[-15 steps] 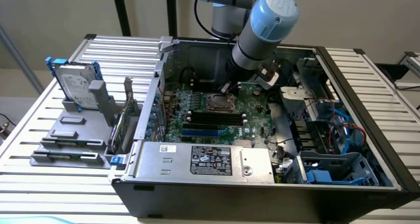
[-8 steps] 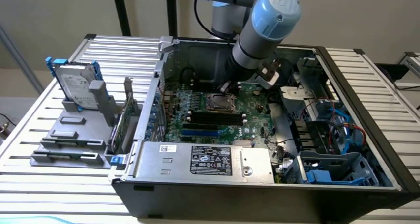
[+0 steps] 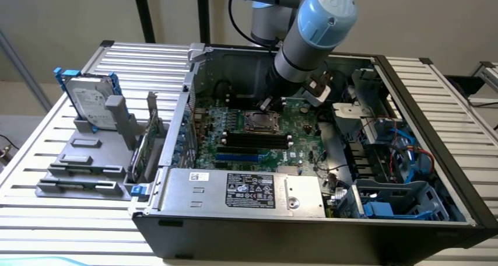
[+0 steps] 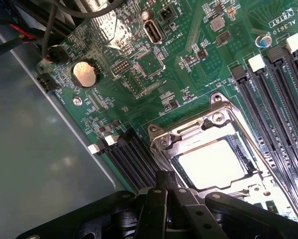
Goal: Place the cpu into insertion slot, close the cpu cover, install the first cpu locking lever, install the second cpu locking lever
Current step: 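Install the second cpu locking lever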
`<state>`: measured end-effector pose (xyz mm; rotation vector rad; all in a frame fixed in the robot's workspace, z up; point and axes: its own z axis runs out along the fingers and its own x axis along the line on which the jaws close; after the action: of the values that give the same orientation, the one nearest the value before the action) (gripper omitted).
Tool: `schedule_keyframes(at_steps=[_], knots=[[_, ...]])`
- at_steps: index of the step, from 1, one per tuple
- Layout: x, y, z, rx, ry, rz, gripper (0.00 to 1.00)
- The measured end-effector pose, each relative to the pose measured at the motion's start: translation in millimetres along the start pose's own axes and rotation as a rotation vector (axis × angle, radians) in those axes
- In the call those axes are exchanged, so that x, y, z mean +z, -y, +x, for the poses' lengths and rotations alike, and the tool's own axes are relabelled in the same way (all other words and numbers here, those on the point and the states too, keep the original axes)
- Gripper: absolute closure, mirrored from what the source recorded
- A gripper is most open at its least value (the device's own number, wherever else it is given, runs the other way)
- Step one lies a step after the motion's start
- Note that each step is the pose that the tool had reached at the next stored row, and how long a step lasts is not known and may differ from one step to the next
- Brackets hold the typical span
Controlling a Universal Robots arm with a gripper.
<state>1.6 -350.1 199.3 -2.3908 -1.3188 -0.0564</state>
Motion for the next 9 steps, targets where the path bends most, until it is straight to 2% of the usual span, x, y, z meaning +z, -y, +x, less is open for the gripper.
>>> schedule_keyframes(at_steps=[9], knots=[[0.0, 0.0, 0.0, 0.0, 0.0, 0.0, 0.89]])
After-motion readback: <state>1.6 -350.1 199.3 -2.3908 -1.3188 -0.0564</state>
